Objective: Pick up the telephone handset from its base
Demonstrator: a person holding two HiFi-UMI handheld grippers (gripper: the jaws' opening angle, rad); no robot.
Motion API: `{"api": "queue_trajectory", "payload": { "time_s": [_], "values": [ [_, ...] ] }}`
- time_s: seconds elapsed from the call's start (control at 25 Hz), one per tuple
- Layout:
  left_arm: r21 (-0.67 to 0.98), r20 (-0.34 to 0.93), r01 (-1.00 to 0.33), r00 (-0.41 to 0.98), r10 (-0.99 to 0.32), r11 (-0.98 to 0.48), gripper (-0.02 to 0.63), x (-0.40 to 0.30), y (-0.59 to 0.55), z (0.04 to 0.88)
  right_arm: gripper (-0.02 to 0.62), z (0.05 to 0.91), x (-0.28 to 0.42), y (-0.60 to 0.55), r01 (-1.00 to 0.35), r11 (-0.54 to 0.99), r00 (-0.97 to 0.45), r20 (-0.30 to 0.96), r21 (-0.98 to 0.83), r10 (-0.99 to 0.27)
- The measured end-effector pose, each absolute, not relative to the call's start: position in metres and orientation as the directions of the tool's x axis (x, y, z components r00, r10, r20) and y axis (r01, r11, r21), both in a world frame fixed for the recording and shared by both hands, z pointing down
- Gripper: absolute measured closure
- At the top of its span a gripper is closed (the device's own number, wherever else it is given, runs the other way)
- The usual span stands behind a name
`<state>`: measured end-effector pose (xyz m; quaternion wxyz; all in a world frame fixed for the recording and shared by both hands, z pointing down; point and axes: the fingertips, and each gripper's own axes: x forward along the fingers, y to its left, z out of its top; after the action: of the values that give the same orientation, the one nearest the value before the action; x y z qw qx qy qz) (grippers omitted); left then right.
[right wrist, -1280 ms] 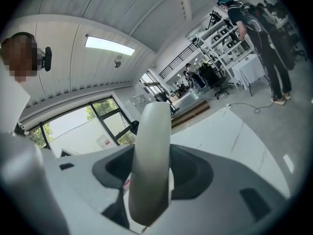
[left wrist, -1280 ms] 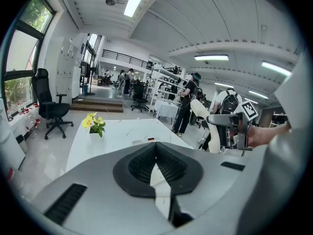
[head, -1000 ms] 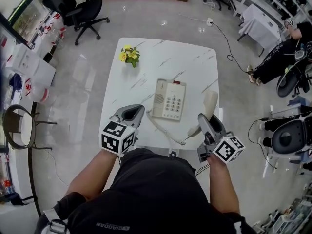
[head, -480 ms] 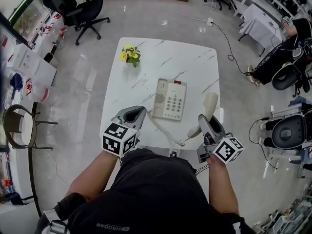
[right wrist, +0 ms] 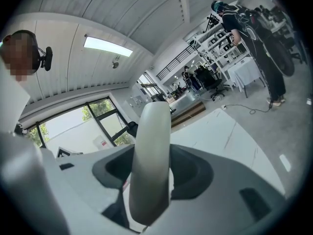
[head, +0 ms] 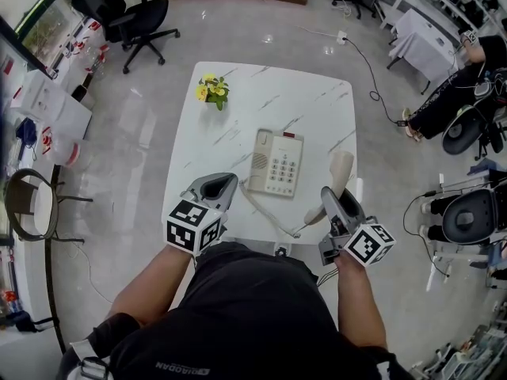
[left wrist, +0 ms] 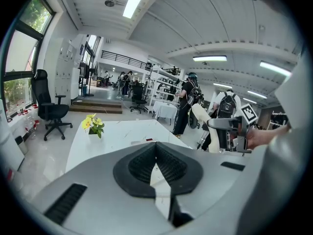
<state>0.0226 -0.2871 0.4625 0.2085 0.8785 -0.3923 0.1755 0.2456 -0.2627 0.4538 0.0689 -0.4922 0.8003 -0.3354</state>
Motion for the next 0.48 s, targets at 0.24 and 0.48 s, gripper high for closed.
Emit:
{"api": "queue_trajectory", "payload": {
  "time_s": [0.24, 0.48],
  "values": [
    [0.23, 0.474, -0.764, 0.629, -0.616, -0.603, 0.604, 0.0213, -0.2856, 0.4626, 0.377, 0.4549, 0.2456, -0.262, -0.743, 0.286, -0.505, 0.225, -0.606, -0.834],
    [0.234, 0.476, -0.765, 0.628, -0.615, -0.6, 0.604, 0.0227, -0.2832, 0.464, 0.379, 0.457, 0.2447, -0.2602, -0.74, 0.288, -0.51, 0.228, -0.607, -0.829]
  ]
}}
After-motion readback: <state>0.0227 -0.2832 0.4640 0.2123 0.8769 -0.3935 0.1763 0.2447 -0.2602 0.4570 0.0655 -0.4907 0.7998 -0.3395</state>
